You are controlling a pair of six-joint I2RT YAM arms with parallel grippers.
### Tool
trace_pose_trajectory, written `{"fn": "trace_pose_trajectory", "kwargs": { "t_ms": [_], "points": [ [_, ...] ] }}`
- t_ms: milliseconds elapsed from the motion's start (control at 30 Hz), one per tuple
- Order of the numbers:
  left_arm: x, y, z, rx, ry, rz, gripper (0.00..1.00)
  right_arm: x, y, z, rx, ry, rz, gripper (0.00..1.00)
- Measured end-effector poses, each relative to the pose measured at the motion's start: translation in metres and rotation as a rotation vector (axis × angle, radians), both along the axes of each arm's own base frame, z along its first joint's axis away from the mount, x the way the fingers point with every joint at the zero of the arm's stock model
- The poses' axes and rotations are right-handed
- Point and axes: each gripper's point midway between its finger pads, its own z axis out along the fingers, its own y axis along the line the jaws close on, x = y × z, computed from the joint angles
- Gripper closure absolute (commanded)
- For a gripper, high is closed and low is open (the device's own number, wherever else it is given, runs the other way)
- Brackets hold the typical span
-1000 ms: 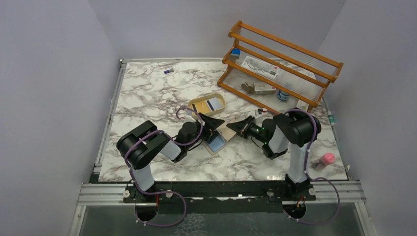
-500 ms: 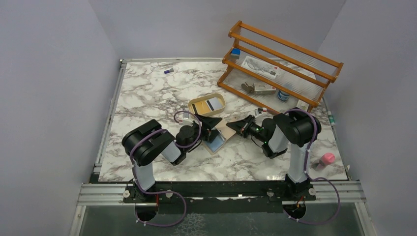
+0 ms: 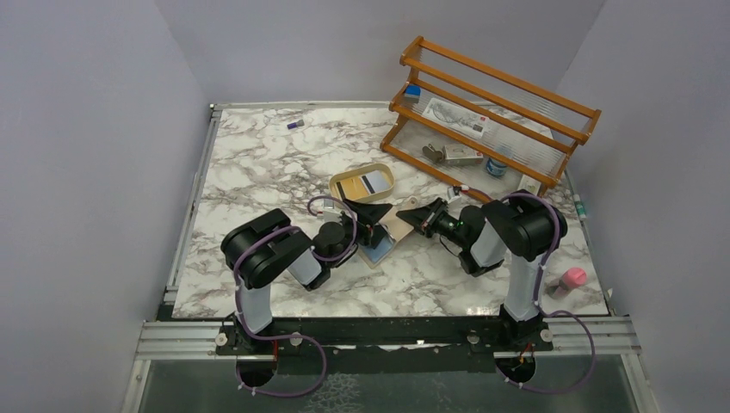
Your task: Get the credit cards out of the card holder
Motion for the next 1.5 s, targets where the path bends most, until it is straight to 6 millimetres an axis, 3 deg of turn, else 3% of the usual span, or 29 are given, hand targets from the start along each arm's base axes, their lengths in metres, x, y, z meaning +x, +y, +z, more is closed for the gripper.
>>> {"fn": "trace_pose_trajectory", "kwargs": {
  "t_ms": [433, 467, 567, 600, 1033, 1100, 1233, 1500],
  "points": [
    [0.014, -0.014, -0.006, 0.007, -0.010, 0.005, 0.18, 0.010, -0.001, -0.007, -0.020, -0.001, -0.063, 0.99],
    [0.015, -0.015, -0.009, 0.010, -0.010, 0.004, 0.18, 0.010, -0.001, -0.008, -0.022, 0.004, -0.068, 0.99],
    [0.015, -0.017, -0.012, 0.014, -0.011, 0.001, 0.18, 0.011, -0.002, -0.012, -0.027, 0.011, -0.074, 0.80],
    [0.015, -0.017, -0.012, 0.016, -0.013, 0.000, 0.18, 0.011, -0.002, -0.012, -0.028, 0.009, -0.076, 0.78],
    [0.001, -0.017, -0.006, 0.008, -0.071, -0.062, 0.19, -0.001, 0.010, -0.016, -0.031, 0.018, -0.021, 0.77],
    [-0.002, -0.016, -0.011, 0.011, -0.067, -0.068, 0.19, -0.003, 0.011, -0.019, -0.034, 0.025, -0.011, 0.80],
    [-0.006, -0.014, -0.018, 0.019, -0.054, -0.075, 0.20, -0.006, 0.013, -0.026, -0.042, 0.042, 0.003, 0.99],
    [-0.011, -0.011, -0.024, 0.031, -0.039, -0.086, 0.20, -0.009, 0.015, -0.030, -0.041, 0.056, 0.025, 0.99]
  ]
}}
